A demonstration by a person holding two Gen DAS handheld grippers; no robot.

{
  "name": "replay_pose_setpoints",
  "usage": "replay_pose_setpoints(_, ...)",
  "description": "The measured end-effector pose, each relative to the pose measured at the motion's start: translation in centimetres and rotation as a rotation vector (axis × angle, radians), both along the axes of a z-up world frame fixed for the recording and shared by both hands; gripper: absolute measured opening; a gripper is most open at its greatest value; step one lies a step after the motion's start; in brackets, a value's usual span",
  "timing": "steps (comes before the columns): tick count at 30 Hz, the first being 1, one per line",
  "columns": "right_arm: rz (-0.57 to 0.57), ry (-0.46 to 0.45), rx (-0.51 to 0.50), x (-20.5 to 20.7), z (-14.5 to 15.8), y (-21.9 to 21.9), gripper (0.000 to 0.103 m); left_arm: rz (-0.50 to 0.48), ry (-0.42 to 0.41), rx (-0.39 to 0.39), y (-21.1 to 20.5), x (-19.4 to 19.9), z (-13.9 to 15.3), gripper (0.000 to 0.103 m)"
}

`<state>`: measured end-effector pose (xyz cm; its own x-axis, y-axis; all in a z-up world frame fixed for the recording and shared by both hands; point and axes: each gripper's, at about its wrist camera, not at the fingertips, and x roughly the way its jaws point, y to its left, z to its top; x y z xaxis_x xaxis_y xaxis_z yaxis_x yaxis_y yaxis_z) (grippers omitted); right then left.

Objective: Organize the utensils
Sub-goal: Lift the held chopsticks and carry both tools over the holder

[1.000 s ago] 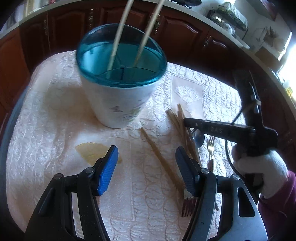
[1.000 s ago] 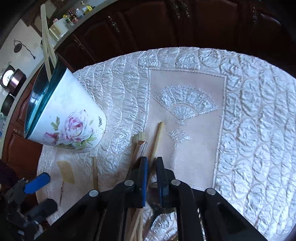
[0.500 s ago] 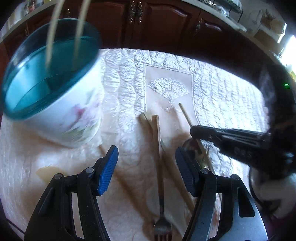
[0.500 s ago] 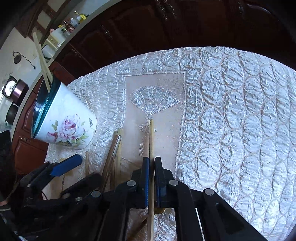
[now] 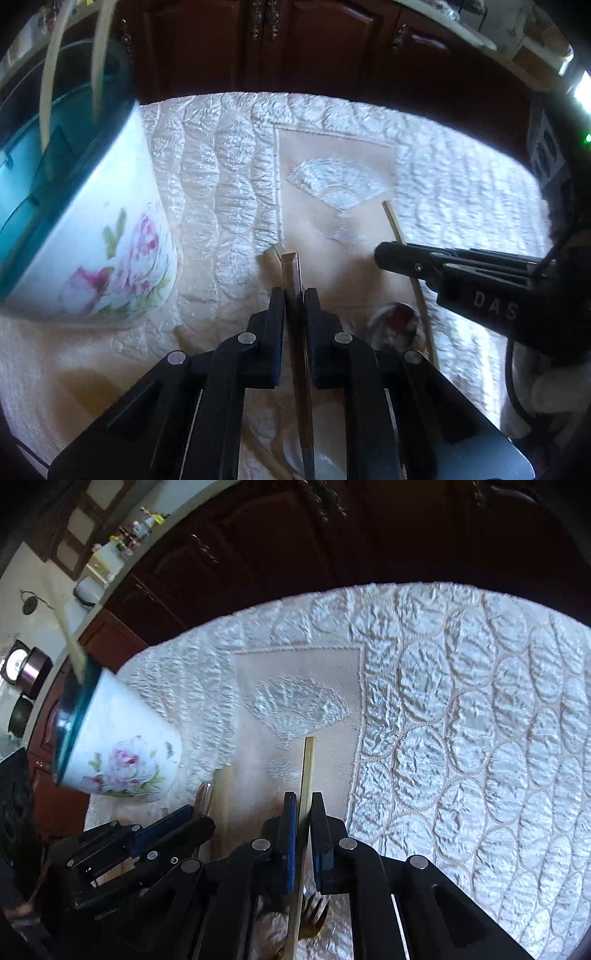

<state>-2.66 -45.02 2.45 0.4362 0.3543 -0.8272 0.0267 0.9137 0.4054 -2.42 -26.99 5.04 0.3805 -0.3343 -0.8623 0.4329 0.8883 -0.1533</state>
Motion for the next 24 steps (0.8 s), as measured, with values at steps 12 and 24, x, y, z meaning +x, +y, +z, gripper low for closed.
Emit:
replay_pose_setpoints(12, 0.026, -0.175, -0.009, -8.8, 7.9, 1.2, 0.005, -0.024, -0.063, -0.171, 6.2, -5.2, 7.3, 0.009)
replay_pose_setpoints(24, 0.085, -0.300, -0.058, -14.6, 13.9, 4.8, 0.005, -0.061, -0.124, -0.241, 12.2, -10.4, 13.0, 0.009)
